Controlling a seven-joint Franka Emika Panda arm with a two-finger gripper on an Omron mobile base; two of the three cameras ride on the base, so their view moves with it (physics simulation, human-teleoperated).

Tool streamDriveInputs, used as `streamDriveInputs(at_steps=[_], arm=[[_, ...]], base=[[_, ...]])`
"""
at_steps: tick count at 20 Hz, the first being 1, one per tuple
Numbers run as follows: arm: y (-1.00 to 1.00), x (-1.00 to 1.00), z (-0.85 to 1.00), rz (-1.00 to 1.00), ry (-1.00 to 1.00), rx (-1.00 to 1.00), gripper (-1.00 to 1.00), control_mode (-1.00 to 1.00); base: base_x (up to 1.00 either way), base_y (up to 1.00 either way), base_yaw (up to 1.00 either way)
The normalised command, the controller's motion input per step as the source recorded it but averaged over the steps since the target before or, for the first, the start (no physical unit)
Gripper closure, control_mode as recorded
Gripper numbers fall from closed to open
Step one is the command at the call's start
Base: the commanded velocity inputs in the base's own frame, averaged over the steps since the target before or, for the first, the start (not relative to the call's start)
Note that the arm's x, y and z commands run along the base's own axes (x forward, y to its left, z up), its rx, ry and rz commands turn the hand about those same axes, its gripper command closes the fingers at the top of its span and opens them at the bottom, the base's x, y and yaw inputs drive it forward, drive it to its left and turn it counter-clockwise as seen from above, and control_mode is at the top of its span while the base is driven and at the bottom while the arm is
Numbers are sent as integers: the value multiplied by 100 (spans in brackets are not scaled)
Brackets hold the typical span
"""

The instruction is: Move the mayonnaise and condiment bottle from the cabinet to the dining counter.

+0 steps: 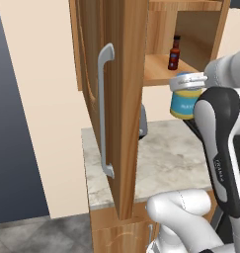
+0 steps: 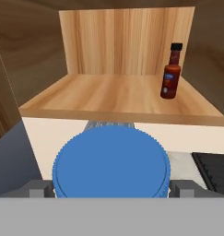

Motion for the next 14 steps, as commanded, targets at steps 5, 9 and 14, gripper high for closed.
streamDriveInputs(at_steps=[5, 9, 14], arm=[[0, 0, 0, 0, 0, 0, 100, -100], [0, 0, 0, 0, 0, 0, 100, -100], [0, 0, 0, 0, 0, 0, 100, 100]], base=[[0, 0, 0], [0, 0, 0], [0, 0, 0]])
